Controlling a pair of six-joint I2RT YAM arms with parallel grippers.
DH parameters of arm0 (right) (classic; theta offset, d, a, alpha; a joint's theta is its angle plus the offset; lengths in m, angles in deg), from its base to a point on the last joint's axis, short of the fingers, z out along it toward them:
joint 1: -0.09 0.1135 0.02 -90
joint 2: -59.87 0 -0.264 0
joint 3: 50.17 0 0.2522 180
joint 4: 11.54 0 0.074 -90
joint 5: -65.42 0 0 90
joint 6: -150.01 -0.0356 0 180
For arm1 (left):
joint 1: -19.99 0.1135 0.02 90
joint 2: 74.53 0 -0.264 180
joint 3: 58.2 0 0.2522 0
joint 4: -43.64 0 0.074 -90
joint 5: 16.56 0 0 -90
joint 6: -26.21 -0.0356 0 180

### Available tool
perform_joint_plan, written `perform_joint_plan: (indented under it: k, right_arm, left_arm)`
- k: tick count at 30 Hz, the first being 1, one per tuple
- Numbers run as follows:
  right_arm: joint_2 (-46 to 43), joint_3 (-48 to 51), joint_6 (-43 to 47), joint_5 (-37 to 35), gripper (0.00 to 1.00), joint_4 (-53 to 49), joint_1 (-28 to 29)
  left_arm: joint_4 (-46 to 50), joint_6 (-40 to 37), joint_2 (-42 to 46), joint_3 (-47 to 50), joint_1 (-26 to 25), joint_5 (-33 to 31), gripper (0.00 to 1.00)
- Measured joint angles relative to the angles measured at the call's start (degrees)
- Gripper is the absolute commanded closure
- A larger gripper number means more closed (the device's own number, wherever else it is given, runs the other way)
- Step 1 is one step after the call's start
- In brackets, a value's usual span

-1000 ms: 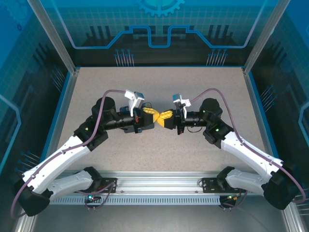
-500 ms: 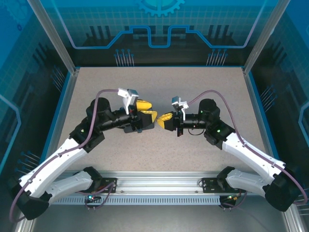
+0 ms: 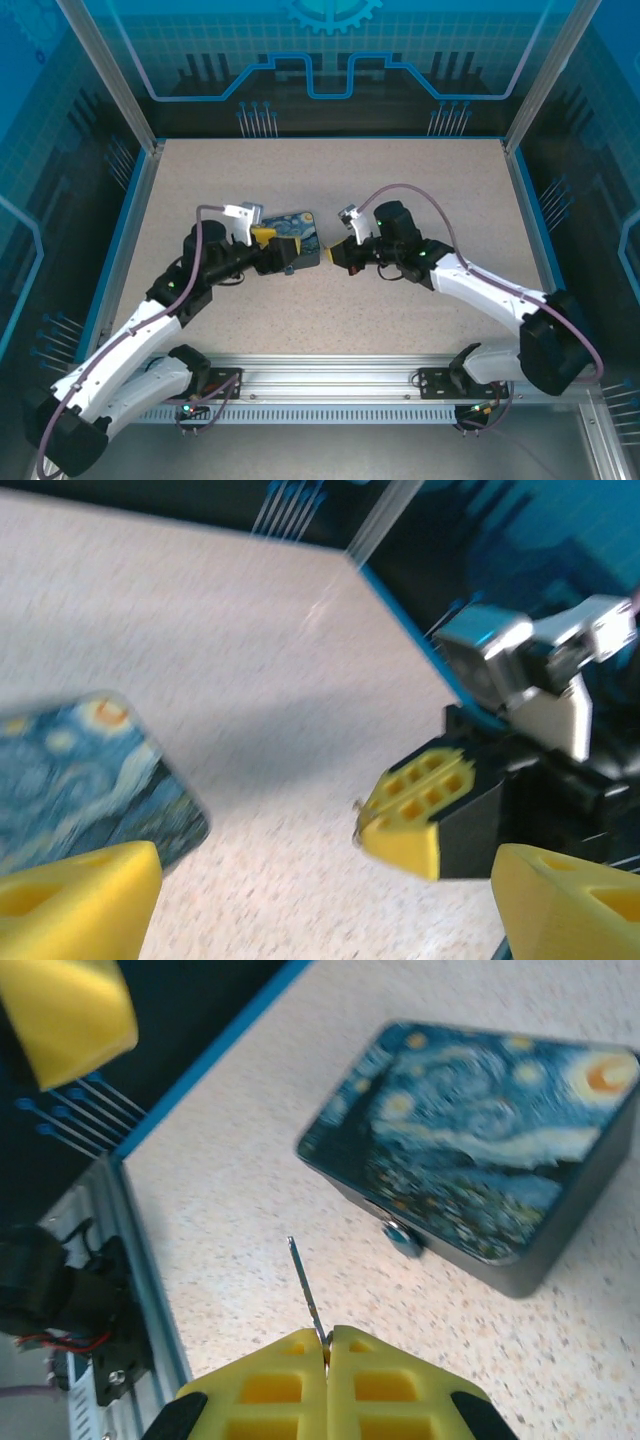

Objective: Unlock a padlock with a key

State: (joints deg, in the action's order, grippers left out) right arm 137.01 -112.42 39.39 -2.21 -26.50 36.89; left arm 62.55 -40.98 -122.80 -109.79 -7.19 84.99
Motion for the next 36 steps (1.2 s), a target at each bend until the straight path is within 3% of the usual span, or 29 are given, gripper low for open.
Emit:
perform_joint_plan:
  k: [4, 7, 13, 18, 26, 29, 34, 36]
  right_arm:
    - [4.90, -0.55, -2.05, -3.02, 1.00, 0.20, 0.39]
    - [8.44, -2.82, -2.99, -4.44, 1.00, 0.72, 0.39]
    - [16.72, -10.60, -3.45, -5.53, 1.00, 2.78, 0.44]
    - [22.38, -15.34, -3.45, -6.08, 1.00, 3.41, 0.44]
    - [22.91, -15.65, -3.54, -6.45, 1.00, 3.37, 0.44]
    - [20.98, -14.08, -3.32, -6.91, 1.00, 3.17, 0.44]
    - [15.87, -9.79, -2.97, -7.48, 1.00, 2.47, 0.28]
    - [14.03, -8.39, -2.69, -7.61, 1.00, 2.27, 0.28]
  left_arm:
    - [0.66, 2.51, 0.04, 6.36, 0.55, -2.95, 0.01]
    - [1.22, 4.90, 0.13, 9.55, 3.23, -4.72, 0.01]
    - [-0.17, 8.66, -1.33, 10.32, 14.67, -4.61, 0.01]
    - [-6.62, 9.73, -13.46, 9.70, 22.53, 0.24, 0.01]
    - [-12.83, 9.09, -34.86, 1.79, 24.15, 5.64, 0.15]
    - [-15.39, 8.41, -39.10, -0.85, 24.13, 7.52, 0.25]
    - [-16.94, 6.75, -44.85, -5.25, 24.11, 9.75, 0.52]
    - [-17.90, 6.12, -46.82, -7.08, 23.93, 10.82, 0.56]
